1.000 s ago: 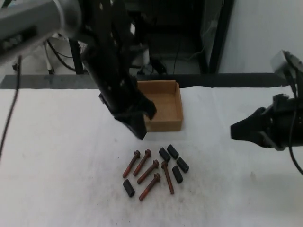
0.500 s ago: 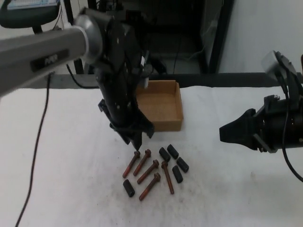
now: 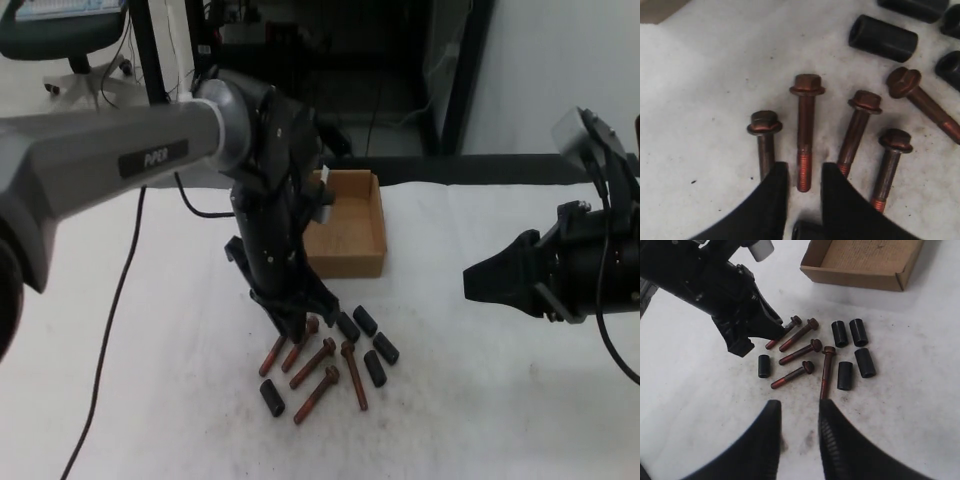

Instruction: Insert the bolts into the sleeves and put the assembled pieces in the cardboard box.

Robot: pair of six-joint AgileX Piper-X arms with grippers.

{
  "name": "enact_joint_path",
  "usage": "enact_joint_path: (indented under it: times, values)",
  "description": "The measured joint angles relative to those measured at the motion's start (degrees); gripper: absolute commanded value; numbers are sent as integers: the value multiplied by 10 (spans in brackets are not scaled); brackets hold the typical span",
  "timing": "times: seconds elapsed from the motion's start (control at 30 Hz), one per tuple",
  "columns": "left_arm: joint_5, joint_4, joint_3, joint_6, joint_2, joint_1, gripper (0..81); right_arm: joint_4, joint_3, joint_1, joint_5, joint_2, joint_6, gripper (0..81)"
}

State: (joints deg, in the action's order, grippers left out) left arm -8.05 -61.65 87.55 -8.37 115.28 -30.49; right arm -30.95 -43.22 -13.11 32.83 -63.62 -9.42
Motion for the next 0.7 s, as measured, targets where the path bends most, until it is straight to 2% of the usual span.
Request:
enact_joint_path:
  times: [0.17,0.33,0.7]
  values:
    - [56,0,0,-22,0,-19,222,0,0,0,0,0,0,256]
    - [108,4,0,-28,0,-19,222,0,0,0,0,0,0,256]
    - [92,33,-24,-28,0,-19,222,0,0,0,1,18,0,256]
